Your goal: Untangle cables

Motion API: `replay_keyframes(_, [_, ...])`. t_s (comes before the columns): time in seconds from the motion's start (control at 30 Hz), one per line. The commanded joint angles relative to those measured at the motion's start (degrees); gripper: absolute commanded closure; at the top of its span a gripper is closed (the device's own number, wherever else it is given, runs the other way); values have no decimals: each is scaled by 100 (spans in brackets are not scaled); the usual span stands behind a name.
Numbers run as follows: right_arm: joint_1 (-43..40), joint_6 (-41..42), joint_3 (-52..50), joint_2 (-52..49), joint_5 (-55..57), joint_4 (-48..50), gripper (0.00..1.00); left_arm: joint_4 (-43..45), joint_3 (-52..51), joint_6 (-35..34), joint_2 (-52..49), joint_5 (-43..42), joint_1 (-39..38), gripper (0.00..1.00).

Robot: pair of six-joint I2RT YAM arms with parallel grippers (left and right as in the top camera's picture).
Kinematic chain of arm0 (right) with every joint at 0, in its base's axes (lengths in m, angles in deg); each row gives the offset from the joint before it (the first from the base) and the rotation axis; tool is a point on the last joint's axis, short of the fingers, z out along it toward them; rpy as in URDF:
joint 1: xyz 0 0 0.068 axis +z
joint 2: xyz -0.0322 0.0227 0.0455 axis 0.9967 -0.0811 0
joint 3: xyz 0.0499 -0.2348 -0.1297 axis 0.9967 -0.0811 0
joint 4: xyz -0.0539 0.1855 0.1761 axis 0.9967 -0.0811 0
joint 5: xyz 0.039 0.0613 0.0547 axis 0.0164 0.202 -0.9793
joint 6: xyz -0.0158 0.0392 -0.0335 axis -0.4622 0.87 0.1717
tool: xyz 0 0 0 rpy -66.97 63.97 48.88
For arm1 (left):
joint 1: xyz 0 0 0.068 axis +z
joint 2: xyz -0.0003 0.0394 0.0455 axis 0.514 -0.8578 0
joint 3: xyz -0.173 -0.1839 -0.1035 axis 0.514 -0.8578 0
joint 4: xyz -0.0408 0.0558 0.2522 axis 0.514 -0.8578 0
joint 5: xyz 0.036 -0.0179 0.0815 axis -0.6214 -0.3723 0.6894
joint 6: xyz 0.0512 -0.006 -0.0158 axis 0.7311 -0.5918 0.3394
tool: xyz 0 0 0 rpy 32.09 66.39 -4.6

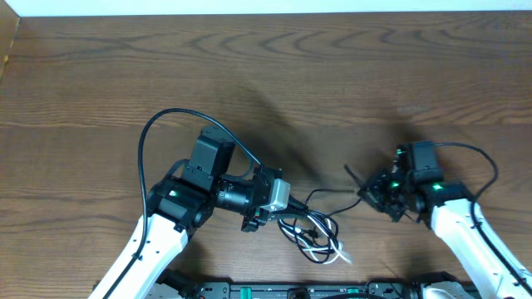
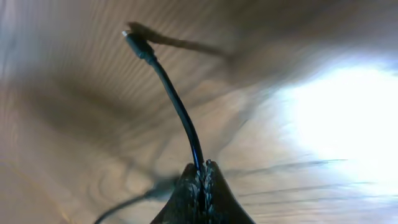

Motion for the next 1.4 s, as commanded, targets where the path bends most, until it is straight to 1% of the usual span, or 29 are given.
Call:
replay_keyframes(0.0, [-540,-332,50,-7,116,-219,99,2,13,33,31,-179,20,93])
replay_keyframes(0.33, [-1550,-975,50,-7,116,-345,99,-17,13,33,31,-175,20,93])
replay_keyframes(0.37, [-1635,-988,50,-7,111,-345,96,-20,13,33,31,-177,20,93])
replay_keyframes(0.4, [-1679,-1008,50,-7,109,-358,81,-17,13,33,31,-175,20,93])
replay_keyframes(0.43, [-1716,-1169,50,-7,2,-382,49,-17,13,33,31,-175,20,92])
replay_keyframes(0.47, [-1720,-1462,50,-7,-170,-374,32,-17,13,33,31,-175,20,93])
replay_keyframes(0.5, [-1718,-1784,50,-7,-350,-337,20,-17,13,33,31,-175,20,92])
replay_keyframes(0.53, [-1718,-2074,50,-7,-560,-317,11,-17,13,33,31,-177,20,93])
replay_keyframes(0.57, [-1720,-2345,50,-7,-809,-315,4,-17,13,33,31,-175,20,93])
replay_keyframes(0.6, [-1720,-2494,50,-7,-1012,-319,1,-17,13,33,31,-175,20,93])
replay_keyframes(0.77, [-1718,-2938,50,-7,-2367,-496,1,-17,13,35,31,-175,20,93])
replay_keyframes(0.9, [-1714,-2979,50,-7,-3246,-815,1,-15,13,37,31,-177,20,93])
replay_keyframes(1.03, [-1711,-2977,50,-7,-3722,-1082,2,-15,13,153,31,-177,20,93])
replay_keyframes(1.13, [-1633,-2975,50,-7,-3779,-1294,12,7,13,188,31,-179,20,93])
replay_keyframes(1.27, [-1381,-2959,44,-7,-3770,-1283,27,4,13,186,31,-184,17,93])
replay_keyframes(1.37, [-1102,-2702,44,-7,-3753,-1215,32,4,13,186,31,-339,17,93])
